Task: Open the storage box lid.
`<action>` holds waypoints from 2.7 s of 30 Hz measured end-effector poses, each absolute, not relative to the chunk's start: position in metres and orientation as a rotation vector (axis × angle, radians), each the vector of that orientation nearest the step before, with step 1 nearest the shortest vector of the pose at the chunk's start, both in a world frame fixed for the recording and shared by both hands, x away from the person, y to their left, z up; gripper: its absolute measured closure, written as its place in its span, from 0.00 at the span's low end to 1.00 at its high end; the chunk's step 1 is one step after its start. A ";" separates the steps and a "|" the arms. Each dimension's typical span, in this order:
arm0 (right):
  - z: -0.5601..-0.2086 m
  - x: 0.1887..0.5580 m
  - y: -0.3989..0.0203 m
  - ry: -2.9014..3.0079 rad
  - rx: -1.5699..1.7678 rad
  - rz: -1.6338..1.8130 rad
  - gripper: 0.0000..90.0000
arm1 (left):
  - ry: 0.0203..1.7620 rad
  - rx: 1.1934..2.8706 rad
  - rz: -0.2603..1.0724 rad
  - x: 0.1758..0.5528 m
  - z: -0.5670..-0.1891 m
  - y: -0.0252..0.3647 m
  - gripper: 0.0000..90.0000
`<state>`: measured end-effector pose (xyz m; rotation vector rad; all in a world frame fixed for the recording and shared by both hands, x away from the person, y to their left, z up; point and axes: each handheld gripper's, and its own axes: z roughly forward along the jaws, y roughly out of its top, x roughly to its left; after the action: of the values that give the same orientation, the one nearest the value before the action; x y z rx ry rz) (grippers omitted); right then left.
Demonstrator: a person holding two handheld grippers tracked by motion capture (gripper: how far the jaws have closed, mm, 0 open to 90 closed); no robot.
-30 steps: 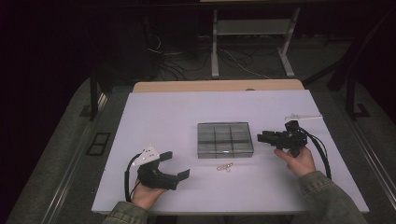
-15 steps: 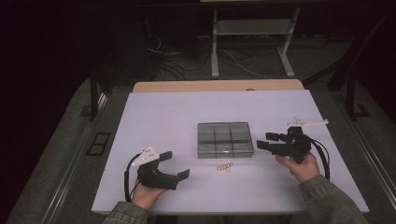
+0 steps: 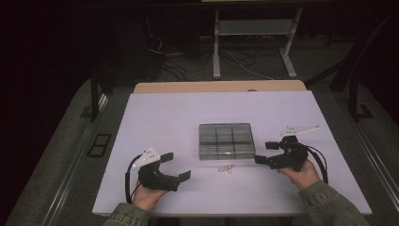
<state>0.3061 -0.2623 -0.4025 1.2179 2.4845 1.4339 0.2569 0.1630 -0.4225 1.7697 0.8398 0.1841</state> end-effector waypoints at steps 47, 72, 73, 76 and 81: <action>-0.420 0.311 -0.248 2.521 1.123 1.160 0.91 | 0.829 1.787 0.177 0.256 -0.423 0.161 0.00; -0.408 0.319 -0.252 2.513 1.121 1.284 0.99 | 0.837 1.780 0.192 0.271 -0.416 0.165 0.00; -0.407 0.319 -0.252 2.514 1.121 1.287 0.99 | 0.831 1.783 0.194 0.273 -0.414 0.165 0.00; -0.404 0.321 -0.251 2.515 1.114 1.294 1.00 | 0.823 1.780 0.197 0.276 -0.409 0.164 0.00; -0.399 0.325 -0.251 2.515 1.116 1.315 0.99 | 0.802 1.782 0.201 0.281 -0.402 0.161 0.00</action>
<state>0.3247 -0.2506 -0.3994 1.1155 2.5148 1.3147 0.2814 0.1606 -0.4019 1.7824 0.8021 0.2007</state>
